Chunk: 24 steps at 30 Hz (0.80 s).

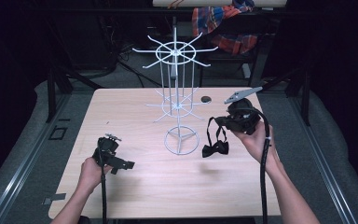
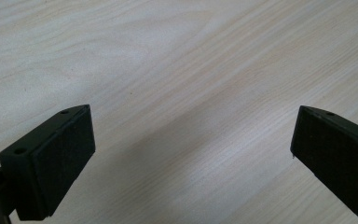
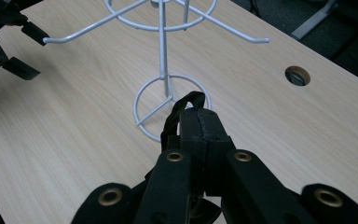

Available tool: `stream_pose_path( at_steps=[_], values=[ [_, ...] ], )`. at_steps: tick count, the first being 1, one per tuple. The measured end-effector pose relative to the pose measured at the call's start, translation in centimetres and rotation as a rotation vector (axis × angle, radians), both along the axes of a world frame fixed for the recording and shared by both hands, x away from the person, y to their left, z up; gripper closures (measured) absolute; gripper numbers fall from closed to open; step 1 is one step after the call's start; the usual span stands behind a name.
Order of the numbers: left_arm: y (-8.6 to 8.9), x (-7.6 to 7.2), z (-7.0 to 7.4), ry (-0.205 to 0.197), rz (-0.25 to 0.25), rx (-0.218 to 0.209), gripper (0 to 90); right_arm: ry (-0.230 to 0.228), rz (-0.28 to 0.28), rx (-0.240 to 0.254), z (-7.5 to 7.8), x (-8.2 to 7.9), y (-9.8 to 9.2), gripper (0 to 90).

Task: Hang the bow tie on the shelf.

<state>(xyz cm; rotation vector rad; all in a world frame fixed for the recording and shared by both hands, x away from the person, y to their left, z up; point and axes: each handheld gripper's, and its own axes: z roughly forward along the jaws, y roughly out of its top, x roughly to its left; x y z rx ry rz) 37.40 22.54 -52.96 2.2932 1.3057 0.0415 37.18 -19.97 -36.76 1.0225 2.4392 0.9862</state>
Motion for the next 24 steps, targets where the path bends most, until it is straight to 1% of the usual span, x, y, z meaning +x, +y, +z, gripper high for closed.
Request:
stream_pose_path(
  at_steps=[4,11,18,20,24],
  values=[
    [0.0,0.0,0.0,0.000,-0.001,0.001,0.0,-0.003,0.009,0.005,0.4,-0.2,0.3,90.0],
    [0.0,0.0,0.0,0.000,-0.002,0.001,0.0,-0.006,0.020,0.006,0.7,-0.5,0.6,90.0],
    [0.0,0.0,0.0,0.003,-0.003,0.003,0.0,-0.011,0.032,0.018,1.1,-0.7,0.8,90.0],
    [0.0,0.0,0.0,0.003,-0.003,0.003,0.0,-0.014,0.036,0.025,1.2,-0.8,0.9,90.0],
    [0.0,0.0,0.0,0.003,-0.003,0.003,0.0,-0.025,0.042,0.023,1.4,-0.8,1.0,90.0]
  ],
)
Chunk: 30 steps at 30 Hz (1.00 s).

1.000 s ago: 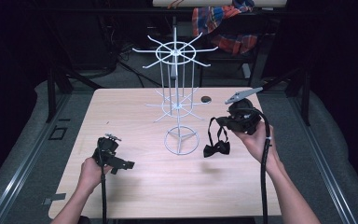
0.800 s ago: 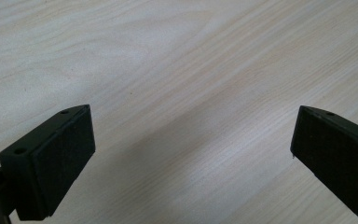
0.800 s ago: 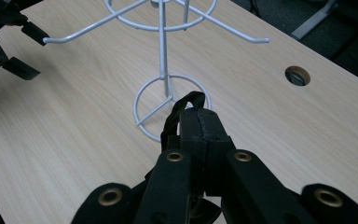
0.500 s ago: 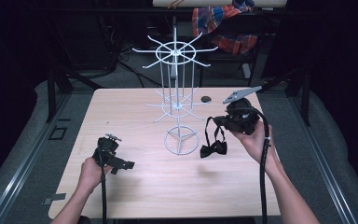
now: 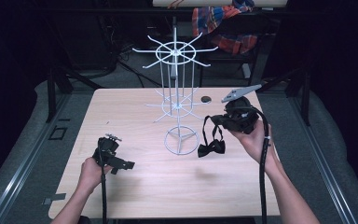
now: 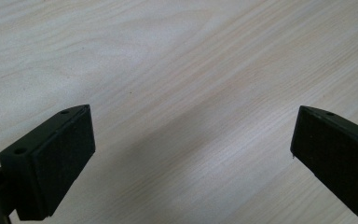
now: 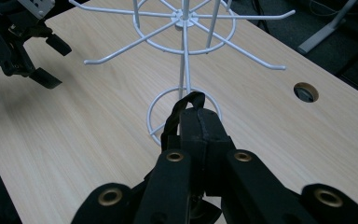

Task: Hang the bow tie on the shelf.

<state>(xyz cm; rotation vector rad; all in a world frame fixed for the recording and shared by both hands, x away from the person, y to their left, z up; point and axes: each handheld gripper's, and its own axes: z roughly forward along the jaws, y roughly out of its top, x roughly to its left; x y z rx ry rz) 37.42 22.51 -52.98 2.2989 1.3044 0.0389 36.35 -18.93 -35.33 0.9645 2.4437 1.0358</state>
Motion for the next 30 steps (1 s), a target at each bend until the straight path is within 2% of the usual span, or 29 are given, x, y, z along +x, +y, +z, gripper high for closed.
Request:
stream_pose_path(
  at_steps=[13,30],
  values=[
    [-0.1,0.0,0.0,0.002,-0.002,-0.002,0.0,-0.005,0.006,0.003,0.6,0.4,0.4,90.0],
    [0.0,0.0,0.0,0.001,-0.004,0.003,0.0,-0.001,0.006,-0.004,0.3,1.6,0.8,90.0]
  ],
)
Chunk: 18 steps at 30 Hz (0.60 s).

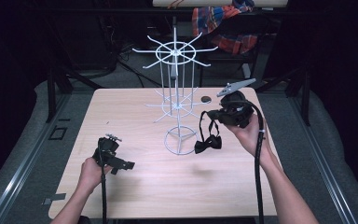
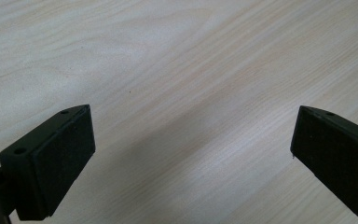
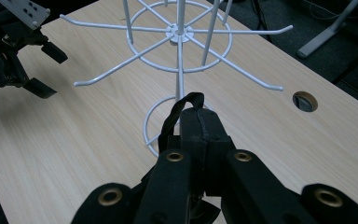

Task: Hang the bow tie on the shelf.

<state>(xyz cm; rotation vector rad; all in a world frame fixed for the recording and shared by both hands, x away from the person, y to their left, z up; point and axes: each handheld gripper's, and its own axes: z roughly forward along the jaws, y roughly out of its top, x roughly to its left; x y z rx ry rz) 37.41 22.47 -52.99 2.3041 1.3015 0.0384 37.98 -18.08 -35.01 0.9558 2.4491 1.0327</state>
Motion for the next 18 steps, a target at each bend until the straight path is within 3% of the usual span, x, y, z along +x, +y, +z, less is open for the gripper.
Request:
stream_pose_path(
  at_steps=[18],
  values=[
    [0.0,0.0,0.0,0.001,-0.001,0.001,0.0,0.025,0.005,0.007,-1.0,1.5,0.4,90.0]
  ],
)
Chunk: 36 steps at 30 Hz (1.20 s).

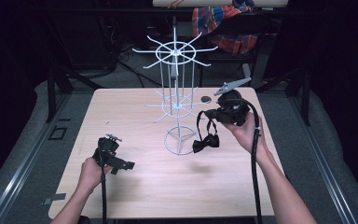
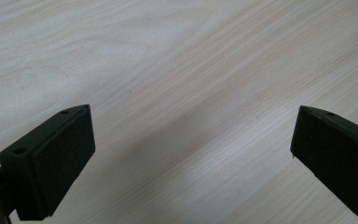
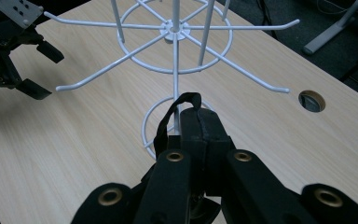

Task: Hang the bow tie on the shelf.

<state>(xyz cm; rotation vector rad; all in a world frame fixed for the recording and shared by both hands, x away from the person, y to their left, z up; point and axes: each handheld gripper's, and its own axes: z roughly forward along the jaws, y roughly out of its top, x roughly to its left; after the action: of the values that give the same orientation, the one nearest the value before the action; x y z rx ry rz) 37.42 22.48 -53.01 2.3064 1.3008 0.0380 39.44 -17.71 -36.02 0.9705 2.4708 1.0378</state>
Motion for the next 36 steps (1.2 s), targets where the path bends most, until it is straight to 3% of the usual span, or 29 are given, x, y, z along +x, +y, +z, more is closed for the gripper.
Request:
stream_pose_path(
  at_steps=[36],
  values=[
    [0.0,-0.1,0.0,0.003,-0.003,0.004,0.0,0.070,0.008,0.052,-2.7,2.2,0.4,90.0]
  ],
)
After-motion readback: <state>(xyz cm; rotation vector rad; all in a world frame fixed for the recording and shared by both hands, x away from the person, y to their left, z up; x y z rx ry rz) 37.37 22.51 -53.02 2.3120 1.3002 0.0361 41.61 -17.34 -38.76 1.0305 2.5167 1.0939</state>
